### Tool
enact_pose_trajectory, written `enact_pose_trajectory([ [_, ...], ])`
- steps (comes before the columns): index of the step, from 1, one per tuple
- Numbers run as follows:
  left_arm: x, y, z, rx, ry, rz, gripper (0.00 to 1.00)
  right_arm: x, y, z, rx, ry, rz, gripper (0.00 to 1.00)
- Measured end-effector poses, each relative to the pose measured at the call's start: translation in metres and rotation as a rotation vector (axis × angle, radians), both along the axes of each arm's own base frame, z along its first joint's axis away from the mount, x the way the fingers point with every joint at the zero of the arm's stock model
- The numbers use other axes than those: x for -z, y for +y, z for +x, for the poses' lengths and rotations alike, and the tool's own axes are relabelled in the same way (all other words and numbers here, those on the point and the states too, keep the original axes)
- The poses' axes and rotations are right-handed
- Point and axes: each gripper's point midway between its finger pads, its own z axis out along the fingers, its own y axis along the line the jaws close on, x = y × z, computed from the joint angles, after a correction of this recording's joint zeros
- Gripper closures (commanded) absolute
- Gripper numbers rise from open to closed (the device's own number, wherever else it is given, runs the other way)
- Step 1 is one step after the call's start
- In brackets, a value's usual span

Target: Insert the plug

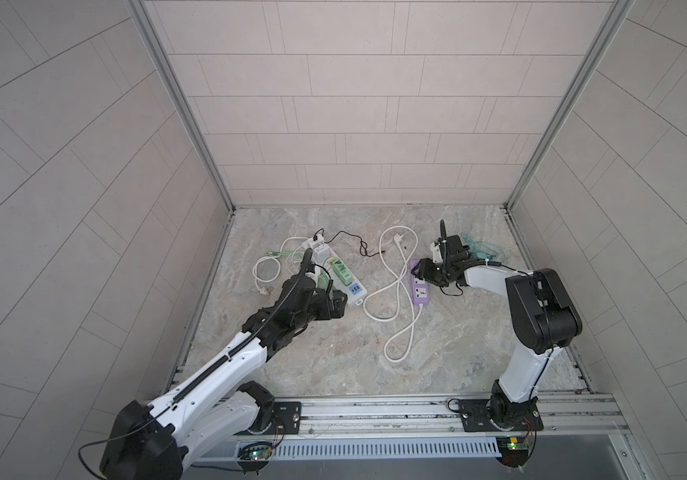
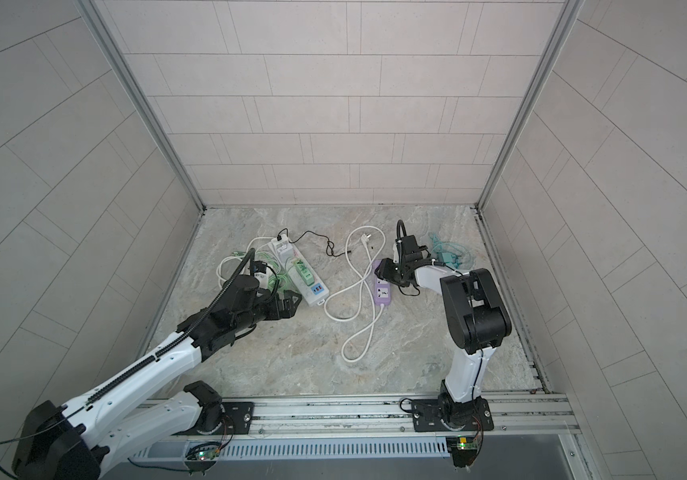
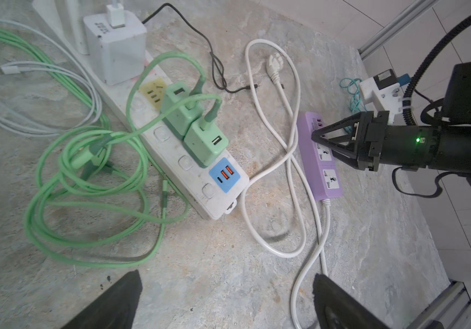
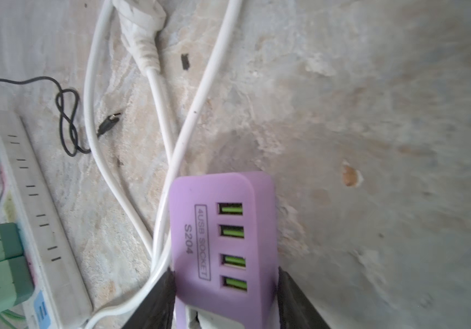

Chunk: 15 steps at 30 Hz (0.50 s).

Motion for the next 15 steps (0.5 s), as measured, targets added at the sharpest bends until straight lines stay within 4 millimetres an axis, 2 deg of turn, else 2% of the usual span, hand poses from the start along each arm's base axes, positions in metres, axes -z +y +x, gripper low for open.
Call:
enact_pose_trajectory([
  [5,0.004,-0.022,0.002,0.078,0.008,0.028,0.00,-0.015,-0.032,-0.024,0.049,0.032,-0.107,0.38],
  [10,0.002,-0.037,0.004,0.127,-0.013,0.032,0.00,-0.046,-0.054,-0.029,0.096,-0.015,-0.142,0.37],
  [15,0.007,-0.052,0.002,0.177,-0.009,0.035,0.00,-0.053,-0.086,-0.031,0.184,-0.015,-0.181,0.39],
])
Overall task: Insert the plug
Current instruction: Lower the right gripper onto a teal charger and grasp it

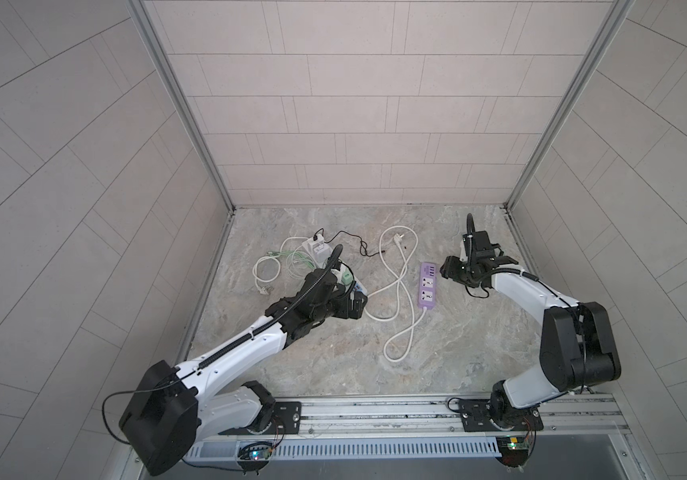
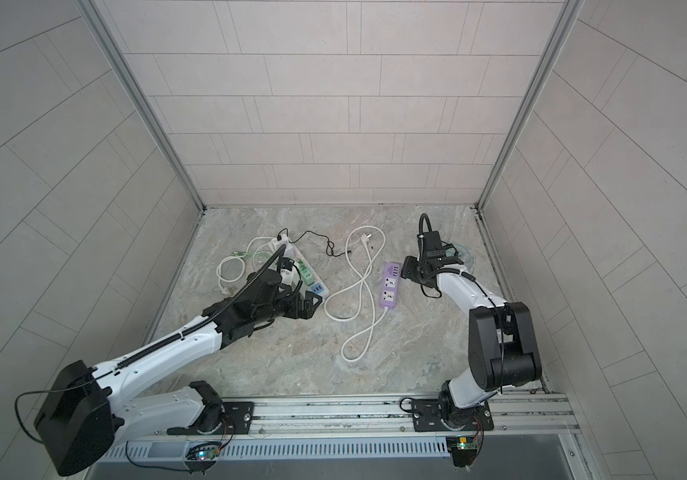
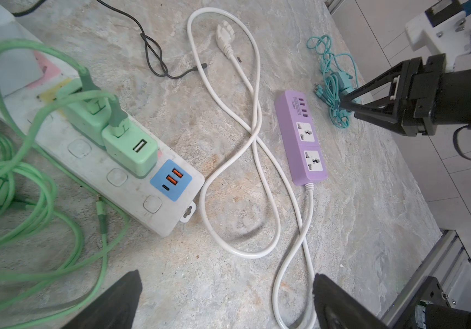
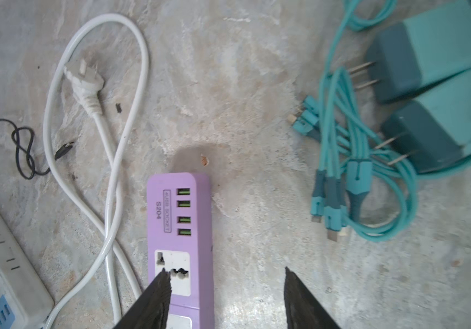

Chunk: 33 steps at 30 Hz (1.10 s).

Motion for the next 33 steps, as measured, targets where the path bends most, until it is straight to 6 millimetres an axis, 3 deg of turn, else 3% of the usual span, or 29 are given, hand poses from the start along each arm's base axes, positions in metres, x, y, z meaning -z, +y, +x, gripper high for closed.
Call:
enact_pose_trajectory([
  [8,0.006,-0.022,-0.016,0.088,0.007,0.003,0.00,0.009,-0.090,-0.004,0.273,0.028,-0.055,0.42],
  [13,0.010,-0.024,-0.023,0.107,0.001,-0.010,0.00,0.033,-0.118,0.001,0.366,0.088,-0.034,0.45],
  [17,0.016,-0.019,-0.028,0.107,0.007,-0.006,0.00,0.043,-0.127,0.008,0.410,0.098,0.012,0.44],
  [25,0.011,-0.021,-0.030,0.110,-0.007,-0.026,0.00,0.039,-0.134,0.035,0.445,0.057,0.085,0.40],
  [33,0.007,-0.023,-0.032,0.118,-0.020,-0.037,0.00,0.058,-0.134,0.056,0.456,0.079,0.131,0.42],
])
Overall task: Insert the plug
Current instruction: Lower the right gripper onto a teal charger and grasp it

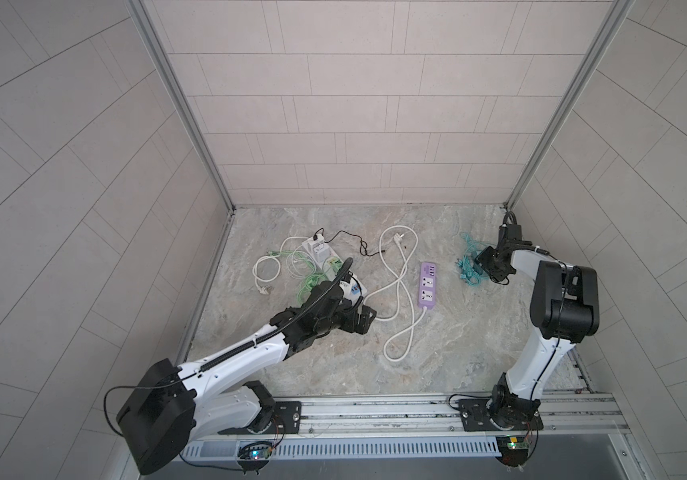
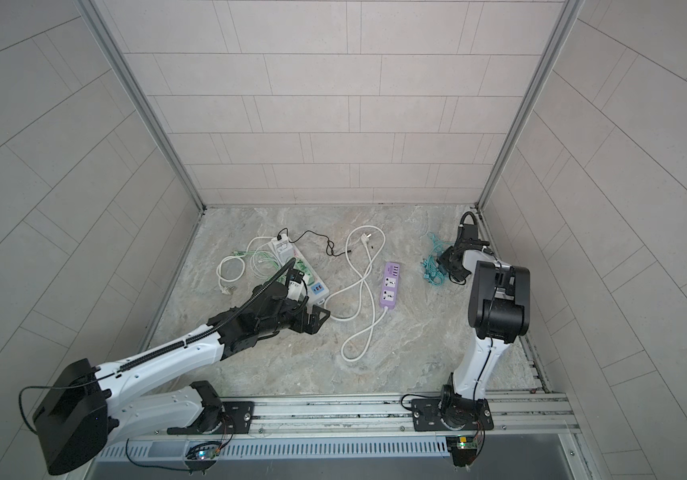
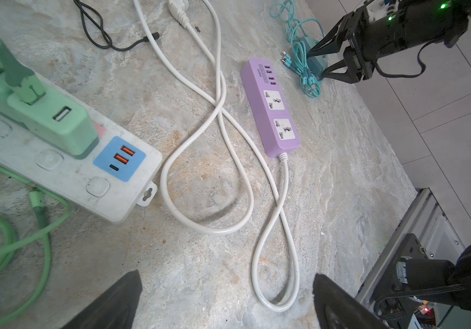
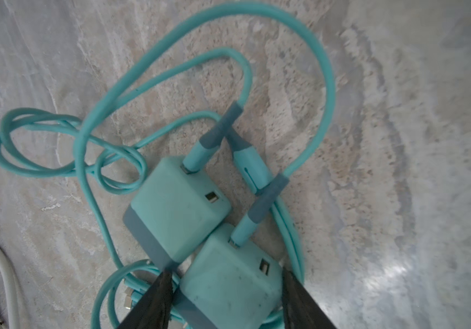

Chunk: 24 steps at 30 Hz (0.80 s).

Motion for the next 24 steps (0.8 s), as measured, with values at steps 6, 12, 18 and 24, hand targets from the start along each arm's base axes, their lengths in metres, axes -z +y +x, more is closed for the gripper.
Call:
enact_pose_trajectory([
  [6,-0.007,0.002,-0.001,-0.003,-0.020,-0.015,0.00,0.001,-0.002,0.006,-0.006,-0.001,-0.007,0.42],
  [12,-0.006,0.003,-0.002,-0.005,-0.019,-0.012,0.00,0.004,-0.004,0.011,-0.018,0.008,-0.007,0.42],
  [18,-0.005,0.004,-0.002,-0.013,-0.011,-0.013,0.00,0.004,-0.008,0.024,-0.038,0.008,-0.016,0.48],
  [24,-0.005,0.004,-0.002,-0.019,-0.008,-0.014,0.00,0.005,-0.007,0.022,-0.060,0.009,-0.020,0.67],
])
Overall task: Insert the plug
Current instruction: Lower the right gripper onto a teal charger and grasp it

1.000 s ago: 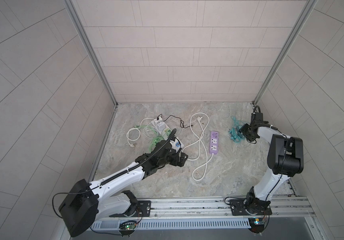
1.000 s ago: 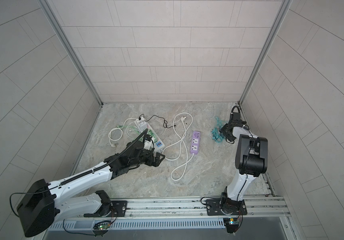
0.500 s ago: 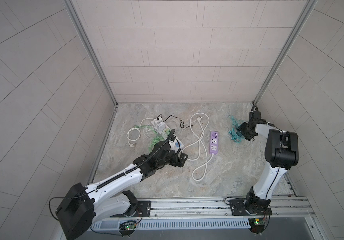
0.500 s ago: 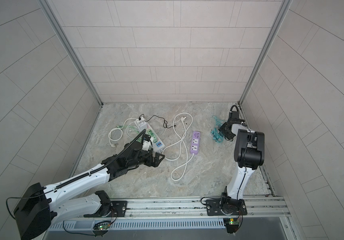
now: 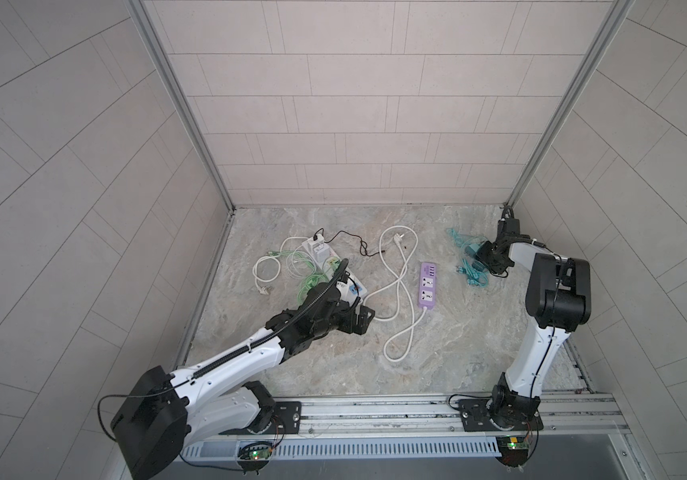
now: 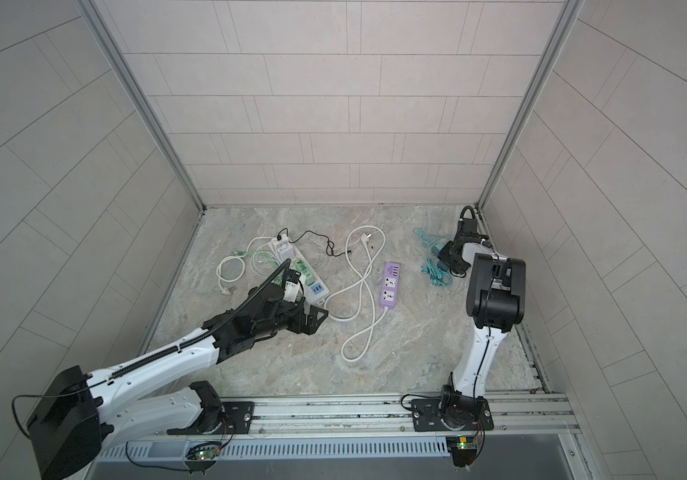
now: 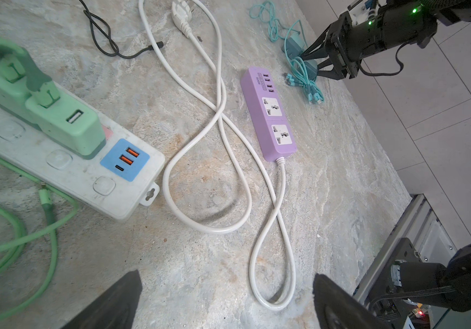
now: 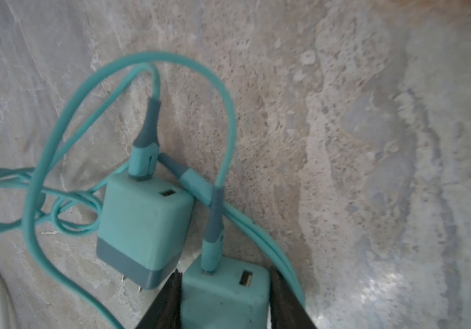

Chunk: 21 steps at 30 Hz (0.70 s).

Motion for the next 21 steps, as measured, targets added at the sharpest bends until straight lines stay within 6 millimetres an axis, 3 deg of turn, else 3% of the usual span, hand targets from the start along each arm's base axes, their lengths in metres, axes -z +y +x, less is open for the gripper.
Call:
enact_pose_trajectory([
  [4,0.000,-0.001,-0.001,0.003,0.001,0.001,0.00,-0.003,0.003,-0.012,-0.010,-0.002,-0.006,0.76],
  [9,0.006,-0.003,-0.002,0.007,0.009,0.014,0.00,-0.019,0.008,-0.034,-0.026,0.012,-0.021,0.78],
  [14,0.010,-0.009,-0.007,0.031,0.015,0.028,0.00,-0.067,0.015,-0.040,-0.051,-0.105,-0.054,0.78],
  [17,0.004,-0.017,-0.009,0.056,0.000,0.021,0.00,-0.099,0.030,-0.047,-0.085,-0.194,-0.057,0.77],
  [21,-0.013,-0.039,-0.004,0.100,-0.039,-0.041,0.01,-0.130,0.071,-0.058,-0.189,-0.313,-0.028,0.77],
])
